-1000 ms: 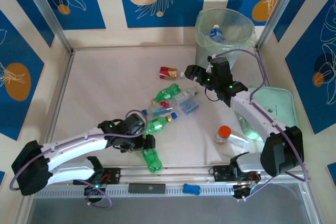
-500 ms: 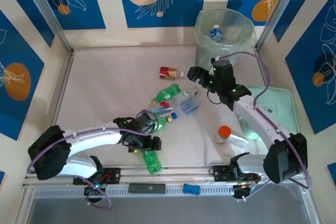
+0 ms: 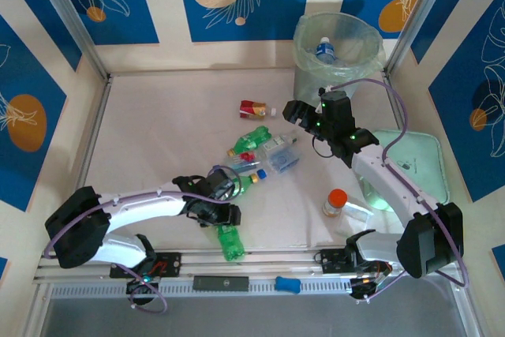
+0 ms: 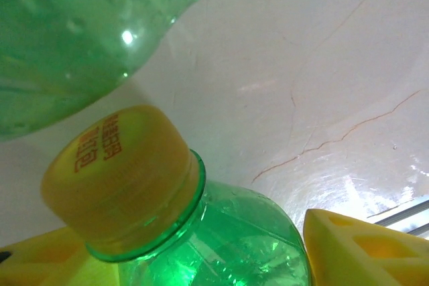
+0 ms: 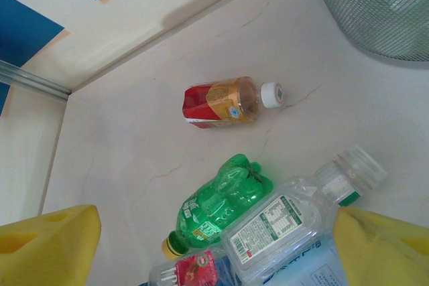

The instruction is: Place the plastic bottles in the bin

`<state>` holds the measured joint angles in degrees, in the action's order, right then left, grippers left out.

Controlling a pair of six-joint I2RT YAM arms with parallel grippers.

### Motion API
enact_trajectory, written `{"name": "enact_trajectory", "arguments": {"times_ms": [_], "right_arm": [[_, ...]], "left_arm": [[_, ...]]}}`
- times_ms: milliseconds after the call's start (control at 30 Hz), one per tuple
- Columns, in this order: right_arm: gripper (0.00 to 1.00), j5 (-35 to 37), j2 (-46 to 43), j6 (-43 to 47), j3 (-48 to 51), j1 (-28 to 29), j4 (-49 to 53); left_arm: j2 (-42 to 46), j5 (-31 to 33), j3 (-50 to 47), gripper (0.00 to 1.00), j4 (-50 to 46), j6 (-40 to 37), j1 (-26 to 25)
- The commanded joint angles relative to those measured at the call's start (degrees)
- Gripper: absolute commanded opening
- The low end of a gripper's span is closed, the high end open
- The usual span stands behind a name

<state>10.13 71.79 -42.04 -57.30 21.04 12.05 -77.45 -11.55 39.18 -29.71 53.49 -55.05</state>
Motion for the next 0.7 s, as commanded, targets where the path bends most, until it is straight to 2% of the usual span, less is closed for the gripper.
{"name": "enact_trajectory", "arguments": {"times_ms": [0,100,367,667], "right_arm": [[0.90,0.86,-0.88,-0.77,0.69,0.17,0.16],[0.90,0.94,-0.89,-0.76,0.74,0.23,0.16],[0.91,0.45,-1.12,-0.46,0.89,0.18,0.18],[0.92,-4.55,-0.72,1.06,1.47,0.23,-2.64]], "left_arm": [[0.02,1.15,1.88,0.62,-0.01,-0.61,-0.48],[0.01,1.79,2.04,0.56,0.26,-0.68,-0.42],[0.62,3.38,3.59,0.50,0.72,-3.01,0.73],[5.14,-0.31,6.44,0.46,5.83,-4.18,6.92]]}}
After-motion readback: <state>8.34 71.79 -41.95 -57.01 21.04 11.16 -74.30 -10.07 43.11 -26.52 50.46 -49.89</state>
